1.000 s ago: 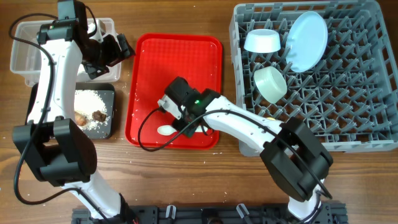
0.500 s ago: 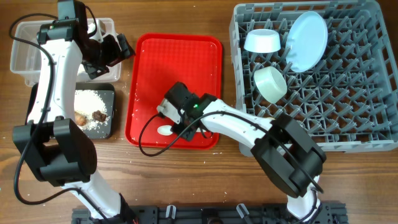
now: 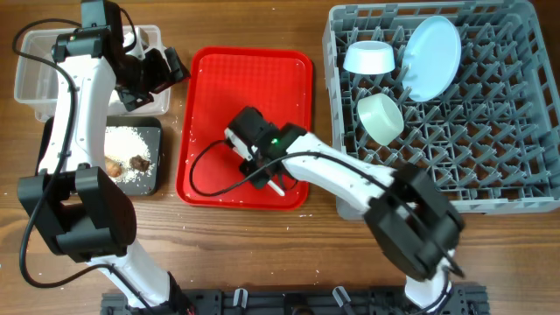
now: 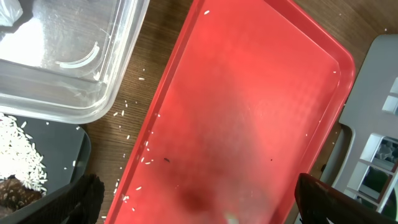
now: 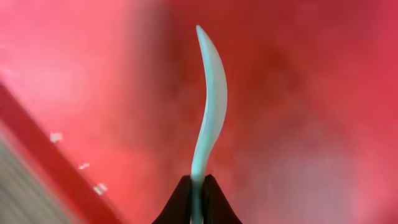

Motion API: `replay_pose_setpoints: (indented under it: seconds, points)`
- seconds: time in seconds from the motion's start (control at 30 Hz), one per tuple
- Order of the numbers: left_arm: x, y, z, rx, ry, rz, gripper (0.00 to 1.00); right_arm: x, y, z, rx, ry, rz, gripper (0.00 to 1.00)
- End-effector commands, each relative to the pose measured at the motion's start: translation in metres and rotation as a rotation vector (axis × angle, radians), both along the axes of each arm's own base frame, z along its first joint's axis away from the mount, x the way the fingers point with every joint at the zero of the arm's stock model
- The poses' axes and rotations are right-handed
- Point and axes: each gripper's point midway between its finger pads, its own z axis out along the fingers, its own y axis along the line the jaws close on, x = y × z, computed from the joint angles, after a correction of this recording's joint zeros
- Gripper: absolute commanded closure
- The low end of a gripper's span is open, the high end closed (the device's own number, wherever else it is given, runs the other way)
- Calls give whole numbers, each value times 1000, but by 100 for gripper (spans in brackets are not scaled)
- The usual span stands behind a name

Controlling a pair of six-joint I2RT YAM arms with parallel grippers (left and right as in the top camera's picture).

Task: Sort waste into correct bins and load items into the dishwasher rack
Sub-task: 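Place the white spoon in the dish rack with the right gripper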

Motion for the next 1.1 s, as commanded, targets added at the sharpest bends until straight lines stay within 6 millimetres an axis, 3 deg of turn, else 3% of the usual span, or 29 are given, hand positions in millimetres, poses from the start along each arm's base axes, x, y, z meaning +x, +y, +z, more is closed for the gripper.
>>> replay_pose_setpoints:
  seconds: [0.0,0.07,0.1,0.13,0.17,0.27,0.33,0.43,0.57,0.63,0.73,0.77,0.87,0.93,1.0,1.07]
  points:
    - [2,1,10,8,-31,-3,0,26,-4,112,208,-111,-205,96]
    - [2,1,10,8,-31,-3,0,33,-39,160,281,-146,-326,96]
    - [2,1,10,8,-31,-3,0,38,-68,181,306,-159,-418,96]
    - [2,1,10,8,-31,-3,0,42,-101,195,308,-170,-531,96]
    - [2,1,10,8,-31,-3,0,47,-154,204,275,-185,-728,96]
    - [2,1,10,8,-31,-3,0,41,-257,195,83,-201,-1066,96]
    - [2,1,10,8,-31,-3,0,29,-306,180,-30,-178,-1266,96]
    - [2,1,10,8,-31,-3,0,21,-345,159,-101,-147,-1382,96]
    - [2,1,10,8,-31,-3,0,13,-373,115,-62,-97,-1669,96]
    - [2,1,10,8,-31,-3,0,10,-375,87,-12,-80,-1819,96]
    - [2,1,10,8,-31,-3,0,5,-375,68,23,-66,-1928,94]
    - [2,1,10,8,-31,-3,0,5,-375,68,23,-65,-1928,4]
    - [2,1,10,8,-31,-3,0,7,-375,70,33,-72,-1919,0]
    - [2,1,10,8,-31,-3,0,15,-367,77,70,-75,-1804,0]
    - [2,1,10,8,-31,-3,0,25,-354,100,151,-110,-1634,0]
    - [2,1,10,8,-31,-3,0,22,-346,138,230,-200,-1480,0]
